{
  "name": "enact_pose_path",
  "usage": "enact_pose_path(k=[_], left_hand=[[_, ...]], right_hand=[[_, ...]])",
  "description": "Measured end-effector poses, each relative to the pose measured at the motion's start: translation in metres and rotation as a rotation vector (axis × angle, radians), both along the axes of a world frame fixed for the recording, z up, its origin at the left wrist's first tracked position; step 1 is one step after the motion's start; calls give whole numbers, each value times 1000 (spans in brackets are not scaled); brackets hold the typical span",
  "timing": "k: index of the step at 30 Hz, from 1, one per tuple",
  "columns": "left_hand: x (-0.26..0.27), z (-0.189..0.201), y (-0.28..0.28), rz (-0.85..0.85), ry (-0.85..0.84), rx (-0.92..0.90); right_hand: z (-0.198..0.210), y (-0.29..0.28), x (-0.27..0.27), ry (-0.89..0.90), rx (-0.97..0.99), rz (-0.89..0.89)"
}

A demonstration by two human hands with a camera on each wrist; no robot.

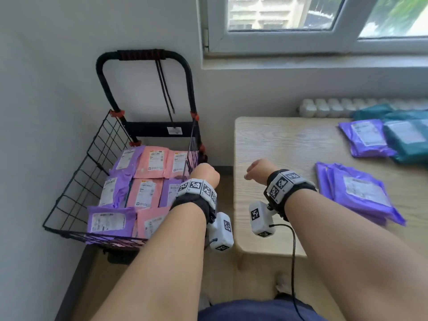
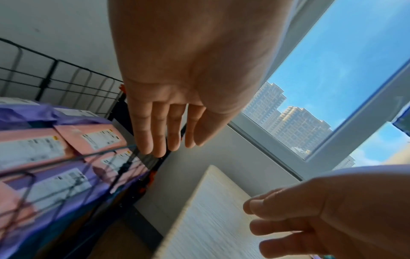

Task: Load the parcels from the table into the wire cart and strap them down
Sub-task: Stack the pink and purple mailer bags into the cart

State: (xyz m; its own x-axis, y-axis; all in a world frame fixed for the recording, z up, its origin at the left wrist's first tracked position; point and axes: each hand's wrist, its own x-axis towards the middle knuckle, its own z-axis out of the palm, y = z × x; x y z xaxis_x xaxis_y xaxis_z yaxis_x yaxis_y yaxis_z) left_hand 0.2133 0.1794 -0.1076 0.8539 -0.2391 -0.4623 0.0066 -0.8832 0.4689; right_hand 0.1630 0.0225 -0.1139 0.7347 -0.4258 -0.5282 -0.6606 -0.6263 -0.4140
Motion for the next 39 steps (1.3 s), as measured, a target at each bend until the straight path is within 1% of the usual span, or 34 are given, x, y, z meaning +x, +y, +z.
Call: enact_pose_path(k=[1,3,6,10,15,19,23,28,32,35,39], left_hand=[[-5,1,-16,-13,-11,7],[-14,1,-49,-38,-19,-33],[-32,-7,-105,-89,10,-58],[-63,-16,-179,-144,44,-44],[-98,-41,-259,-210,133,-23],[-124,-64,-303,-214,235,-54],[-142,-83,-324,-228,273,14],[-146,-99,-325,-167,258,36],[-135,-107,-313,-90,233,15],[-121,-109,-300,-16,182,8],[-100,-109,-278,106,96,65]], right_hand=[[-1,-15,-8,1,3,-16],[-4,-48,-24,14,-15,-36],[-7,-104,-51,19,-46,-98],[-19,-178,-85,9,-73,-197],[-37,-255,-130,11,-131,-337],[-56,-303,-155,61,-110,-478],[-69,-322,-163,174,-79,-410],[-86,-319,-159,266,36,-276],[-94,-311,-145,235,52,-220],[-96,-304,-127,202,64,-163],[-94,-285,-99,149,68,-71]])
